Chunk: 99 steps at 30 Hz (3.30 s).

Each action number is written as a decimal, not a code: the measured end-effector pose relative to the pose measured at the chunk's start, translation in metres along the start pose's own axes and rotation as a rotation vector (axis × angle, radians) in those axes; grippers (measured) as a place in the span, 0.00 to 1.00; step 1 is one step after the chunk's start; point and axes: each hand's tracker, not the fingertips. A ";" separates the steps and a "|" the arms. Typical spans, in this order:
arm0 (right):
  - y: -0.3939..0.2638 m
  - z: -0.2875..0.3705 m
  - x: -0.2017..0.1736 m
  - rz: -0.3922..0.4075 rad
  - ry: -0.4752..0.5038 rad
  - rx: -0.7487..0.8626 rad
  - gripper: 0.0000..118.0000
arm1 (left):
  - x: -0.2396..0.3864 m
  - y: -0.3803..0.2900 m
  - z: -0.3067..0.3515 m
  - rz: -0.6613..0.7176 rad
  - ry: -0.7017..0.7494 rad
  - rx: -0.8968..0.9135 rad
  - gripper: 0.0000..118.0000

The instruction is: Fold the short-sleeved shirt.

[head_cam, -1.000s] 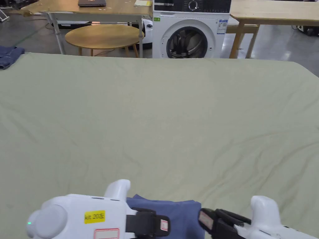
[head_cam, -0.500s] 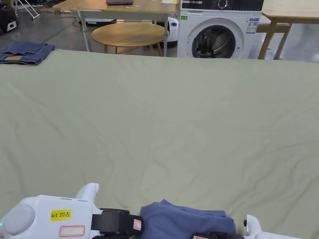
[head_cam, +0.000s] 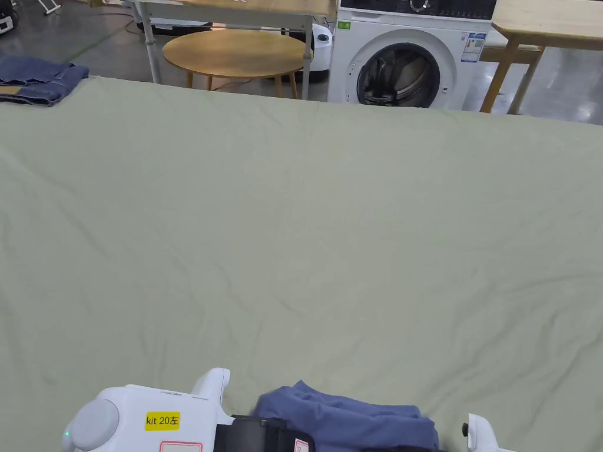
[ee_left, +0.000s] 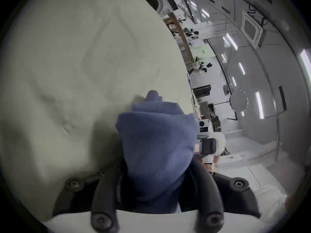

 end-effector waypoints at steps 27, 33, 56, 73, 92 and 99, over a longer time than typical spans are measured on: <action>0.016 -0.021 -0.064 0.193 -0.089 0.085 0.00 | -0.094 0.149 0.385 0.069 0.587 0.042 0.25; 0.025 -0.014 -0.059 0.179 -0.108 0.094 0.00 | -0.098 0.153 0.384 0.015 0.677 0.082 0.80; 0.018 0.084 -0.151 0.596 -0.386 0.506 0.00 | 0.120 0.061 0.163 -0.338 0.378 0.540 0.00; -0.028 0.075 -0.260 1.037 -0.892 1.146 0.00 | 0.281 -0.017 0.018 -0.673 0.756 1.084 0.00; -0.030 0.075 -0.256 1.061 -0.883 1.105 0.14 | 0.292 -0.021 0.010 -0.759 0.813 1.080 0.00; -0.027 0.076 -0.257 1.032 -0.900 1.170 1.00 | 0.285 -0.017 0.019 -0.748 0.845 1.123 0.99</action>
